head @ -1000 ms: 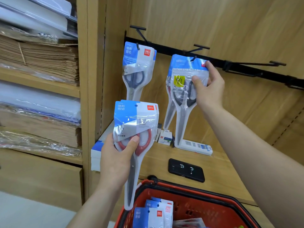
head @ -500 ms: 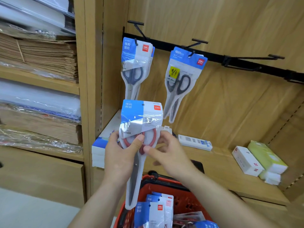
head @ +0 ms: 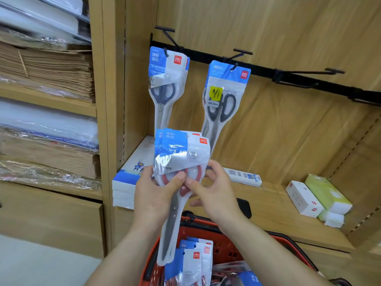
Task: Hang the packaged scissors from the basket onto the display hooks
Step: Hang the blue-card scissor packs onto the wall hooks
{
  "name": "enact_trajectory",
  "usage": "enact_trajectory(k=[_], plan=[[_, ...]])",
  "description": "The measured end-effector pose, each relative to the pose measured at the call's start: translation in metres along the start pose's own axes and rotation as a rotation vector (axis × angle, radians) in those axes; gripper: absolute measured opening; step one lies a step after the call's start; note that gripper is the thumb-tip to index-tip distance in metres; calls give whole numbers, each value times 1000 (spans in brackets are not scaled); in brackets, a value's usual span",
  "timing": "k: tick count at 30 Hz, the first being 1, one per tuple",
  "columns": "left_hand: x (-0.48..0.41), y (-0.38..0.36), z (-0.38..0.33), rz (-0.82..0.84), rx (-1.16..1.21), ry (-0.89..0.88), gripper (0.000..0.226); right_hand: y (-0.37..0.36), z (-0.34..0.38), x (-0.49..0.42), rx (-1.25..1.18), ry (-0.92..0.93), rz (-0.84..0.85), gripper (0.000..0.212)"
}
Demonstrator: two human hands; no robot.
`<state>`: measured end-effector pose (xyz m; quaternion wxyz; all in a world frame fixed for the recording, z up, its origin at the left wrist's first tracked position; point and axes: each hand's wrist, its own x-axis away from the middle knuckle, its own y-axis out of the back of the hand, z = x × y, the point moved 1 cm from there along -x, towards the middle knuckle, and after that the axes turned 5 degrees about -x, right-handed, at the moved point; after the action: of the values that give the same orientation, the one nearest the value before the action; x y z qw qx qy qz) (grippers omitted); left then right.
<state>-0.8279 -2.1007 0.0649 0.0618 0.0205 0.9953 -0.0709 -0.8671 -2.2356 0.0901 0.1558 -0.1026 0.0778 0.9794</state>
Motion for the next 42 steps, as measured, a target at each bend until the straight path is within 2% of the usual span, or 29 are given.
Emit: enact_trajectory(k=[4,10,12,15,17,21,29,33,42], plan=[[1,0,-1,35,8,8,22,4,-1,-1,-63,-35,-59,30],[4,2,-6,29,2,-13,24,11,-3,-2,-19,42,-156,42],[6,2,-9,21,-8,-15,25,12,2,-4,10,87,-169,52],[9,3,-12,29,8,-19,21,16,11,-6,21,162,-138,80],[10,4,-14,34,18,-4,19,23,18,-10,41,205,-125,87],[7,14,-14,17,-18,-17,12,43,44,-26,96,273,-151,90],[7,21,-12,-12,-72,-34,18,66,123,-79,280,502,-215,94],[7,22,-14,-16,-85,-30,18,66,133,-99,332,498,-192,92],[5,23,-16,-20,-91,-32,16,71,114,-112,395,433,-253,93]])
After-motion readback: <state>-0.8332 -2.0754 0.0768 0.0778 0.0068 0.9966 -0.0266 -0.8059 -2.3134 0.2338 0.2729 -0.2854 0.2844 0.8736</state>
